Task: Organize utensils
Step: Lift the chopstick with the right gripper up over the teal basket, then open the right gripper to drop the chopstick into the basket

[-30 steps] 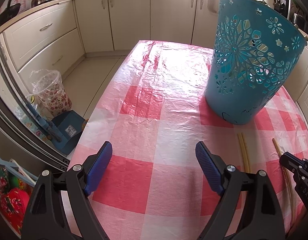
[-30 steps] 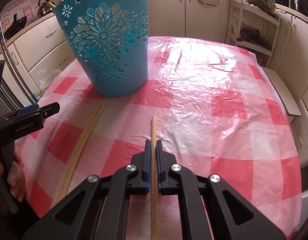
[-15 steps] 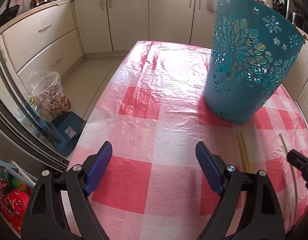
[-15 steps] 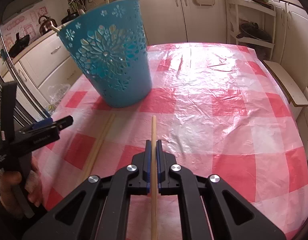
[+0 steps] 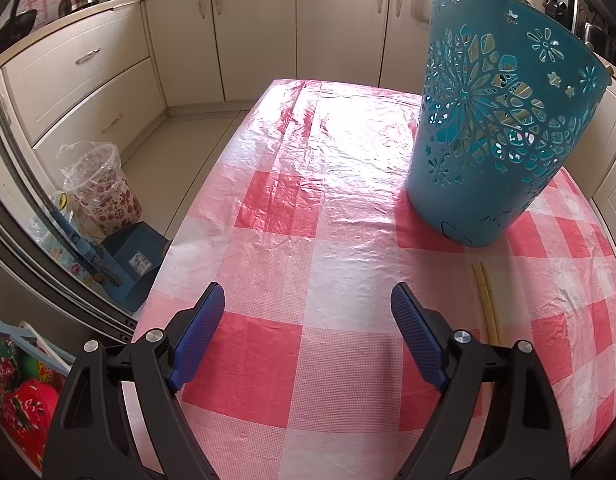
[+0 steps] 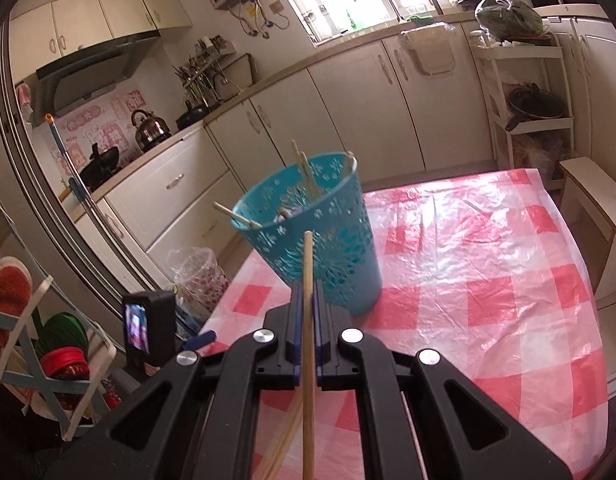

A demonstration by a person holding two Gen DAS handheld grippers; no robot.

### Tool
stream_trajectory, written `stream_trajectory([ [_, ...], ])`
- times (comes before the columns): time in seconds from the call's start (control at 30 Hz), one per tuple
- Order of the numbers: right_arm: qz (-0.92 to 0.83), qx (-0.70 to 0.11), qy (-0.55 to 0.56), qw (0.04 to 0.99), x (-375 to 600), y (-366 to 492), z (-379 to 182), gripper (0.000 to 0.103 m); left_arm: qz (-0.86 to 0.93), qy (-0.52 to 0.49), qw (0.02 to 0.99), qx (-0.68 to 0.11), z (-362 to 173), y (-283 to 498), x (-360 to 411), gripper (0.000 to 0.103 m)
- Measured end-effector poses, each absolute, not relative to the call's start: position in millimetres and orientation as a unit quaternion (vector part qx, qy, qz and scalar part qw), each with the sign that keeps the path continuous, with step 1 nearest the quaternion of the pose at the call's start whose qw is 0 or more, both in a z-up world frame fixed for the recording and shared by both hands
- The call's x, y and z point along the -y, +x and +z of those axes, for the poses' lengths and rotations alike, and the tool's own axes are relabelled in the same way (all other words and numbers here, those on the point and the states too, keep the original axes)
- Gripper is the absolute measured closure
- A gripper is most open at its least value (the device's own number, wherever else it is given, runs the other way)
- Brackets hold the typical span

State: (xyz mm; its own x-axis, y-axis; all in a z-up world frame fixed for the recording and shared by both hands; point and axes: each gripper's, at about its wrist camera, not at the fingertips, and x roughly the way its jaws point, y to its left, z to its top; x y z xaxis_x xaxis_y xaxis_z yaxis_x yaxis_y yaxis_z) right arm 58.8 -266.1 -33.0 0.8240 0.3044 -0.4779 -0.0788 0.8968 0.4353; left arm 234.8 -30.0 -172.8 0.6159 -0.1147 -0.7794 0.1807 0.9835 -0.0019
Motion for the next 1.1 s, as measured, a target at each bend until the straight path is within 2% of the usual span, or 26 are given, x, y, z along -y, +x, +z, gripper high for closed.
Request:
stream_trajectory([
  [0.37, 0.103, -0.118, 0.220, 0.963, 255.9, 131.9, 59.1, 0.097, -0.085, 0.037, 0.898, -0.431, -174.1, 234.7, 30.1, 0.022],
  [0.47, 0.090, -0.097, 0.219, 0.967, 256.2, 158.9, 69.9, 0.097, -0.087, 0.034, 0.897, -0.432, -174.1, 235.0, 28.5, 0.022],
  [0.7, 0.060, -0.113, 0.218, 0.968, 261.7, 204.7, 54.2, 0.097, -0.093, 0.027, 0.894, -0.437, -175.0, 237.0, 26.4, 0.022],
  [1.1, 0.054, -0.154, 0.208, 0.965, 256.8, 229.3, 33.0, 0.097, -0.097, 0.024, 0.889, -0.447, -177.5, 240.4, 26.0, 0.022],
])
